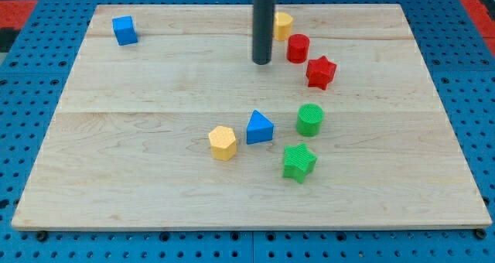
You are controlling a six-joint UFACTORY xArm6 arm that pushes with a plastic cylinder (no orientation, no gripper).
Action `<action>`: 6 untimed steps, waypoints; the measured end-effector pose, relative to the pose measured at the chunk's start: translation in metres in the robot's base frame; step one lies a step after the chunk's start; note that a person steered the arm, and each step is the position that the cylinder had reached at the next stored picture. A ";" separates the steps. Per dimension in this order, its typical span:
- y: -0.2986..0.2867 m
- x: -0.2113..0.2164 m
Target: Place the red circle diagonally to the top right of the red star
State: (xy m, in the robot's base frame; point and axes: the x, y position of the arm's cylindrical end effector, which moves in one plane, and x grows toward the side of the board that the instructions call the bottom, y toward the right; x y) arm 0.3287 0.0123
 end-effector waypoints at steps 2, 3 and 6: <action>0.062 -0.010; 0.075 -0.010; 0.136 -0.049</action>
